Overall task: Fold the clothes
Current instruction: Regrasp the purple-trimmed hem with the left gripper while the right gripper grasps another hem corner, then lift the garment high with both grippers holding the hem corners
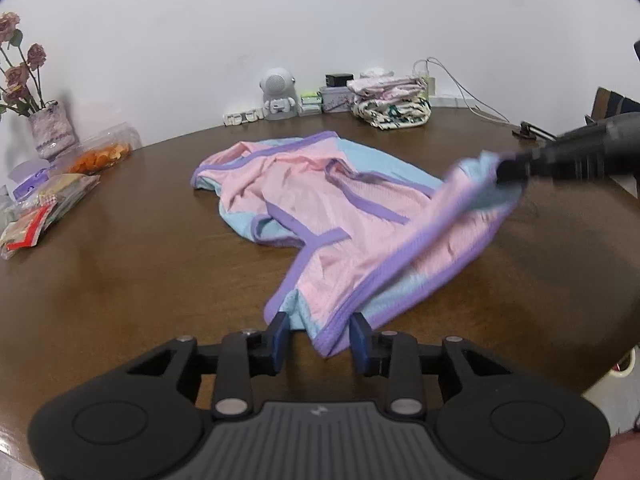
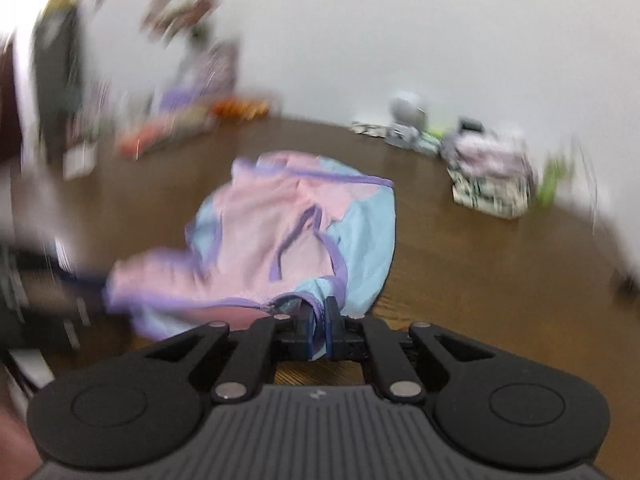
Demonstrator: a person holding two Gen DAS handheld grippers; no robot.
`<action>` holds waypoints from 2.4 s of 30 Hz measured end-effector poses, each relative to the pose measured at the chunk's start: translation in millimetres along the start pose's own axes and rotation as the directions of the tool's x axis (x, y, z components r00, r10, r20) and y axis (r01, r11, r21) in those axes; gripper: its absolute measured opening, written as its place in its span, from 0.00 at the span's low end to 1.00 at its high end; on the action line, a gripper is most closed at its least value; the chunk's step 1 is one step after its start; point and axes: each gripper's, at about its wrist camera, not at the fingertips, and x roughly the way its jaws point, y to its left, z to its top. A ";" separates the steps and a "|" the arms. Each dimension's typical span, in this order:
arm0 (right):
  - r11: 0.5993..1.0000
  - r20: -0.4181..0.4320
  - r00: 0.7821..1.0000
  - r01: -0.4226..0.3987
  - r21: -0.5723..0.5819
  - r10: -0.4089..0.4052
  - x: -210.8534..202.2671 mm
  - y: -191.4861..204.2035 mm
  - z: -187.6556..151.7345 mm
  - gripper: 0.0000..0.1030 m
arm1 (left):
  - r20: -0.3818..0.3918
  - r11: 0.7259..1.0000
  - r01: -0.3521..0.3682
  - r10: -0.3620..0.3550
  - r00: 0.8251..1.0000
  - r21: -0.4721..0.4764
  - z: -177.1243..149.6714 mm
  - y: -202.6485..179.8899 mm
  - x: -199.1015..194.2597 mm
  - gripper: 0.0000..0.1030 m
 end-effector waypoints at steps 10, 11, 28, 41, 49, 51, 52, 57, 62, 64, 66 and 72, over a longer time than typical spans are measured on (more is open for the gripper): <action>0.951 0.109 0.992 -0.091 0.296 0.061 -17.9 -22.9 -17.7 0.05 | 0.004 1.000 -0.009 0.009 1.000 -0.008 -4.7 -3.1 -1.8 0.22; 0.949 0.113 0.992 -0.090 0.304 0.058 -18.9 -23.6 -18.9 0.05 | 0.008 1.000 -0.006 0.006 1.000 -0.016 -4.3 -2.6 -0.9 0.15; 0.991 0.115 0.990 0.068 0.117 -0.082 -36.3 -1.7 -19.0 0.05 | 0.182 1.000 -0.024 0.021 0.983 0.016 20.4 -0.8 -42.9 0.01; 0.934 -0.023 0.987 0.143 -0.328 -0.159 1.7 41.2 -38.9 0.43 | 0.143 1.000 -0.014 0.013 0.990 0.005 11.4 -0.4 -32.1 0.02; 0.703 0.142 0.956 0.285 -0.652 -0.256 -0.3 83.2 -68.3 0.97 | 0.139 1.000 -0.001 0.001 0.990 0.001 10.1 0.4 -29.5 0.02; 0.677 0.156 0.950 0.304 -0.671 -0.272 2.1 87.7 -70.6 0.97 | 0.137 1.000 0.003 -0.003 0.991 0.002 10.4 0.1 -28.3 0.02; 0.676 0.149 0.947 0.307 -0.669 -0.283 4.0 87.2 -69.9 0.97 | 0.137 1.000 0.006 -0.006 0.991 0.003 10.6 0.3 -28.0 0.02; 0.663 0.119 0.946 0.299 -0.687 -0.303 3.2 78.4 -69.2 0.96 | 0.137 1.000 0.009 -0.009 0.990 0.000 9.8 3.3 -27.8 0.02; 0.616 0.119 0.935 0.312 -0.723 -0.333 8.3 74.2 -69.1 0.72 | 0.137 1.000 0.013 -0.012 0.990 -0.004 8.8 3.3 -27.2 0.02; 0.604 0.108 0.938 0.298 -0.740 -0.330 13.1 75.5 -68.1 0.68 | 0.136 1.000 0.015 -0.015 0.991 -0.005 8.5 3.0 -27.1 0.02; 0.585 0.105 0.945 0.277 -0.762 -0.310 15.4 81.6 -68.8 0.62 | 0.135 1.000 0.016 -0.015 0.991 -0.005 8.8 3.0 -27.1 0.02; 0.513 0.072 0.963 0.201 -0.834 -0.260 20.7 93.8 -73.4 0.25 | 0.135 1.000 0.019 -0.018 0.991 -0.006 9.0 2.9 -27.2 0.02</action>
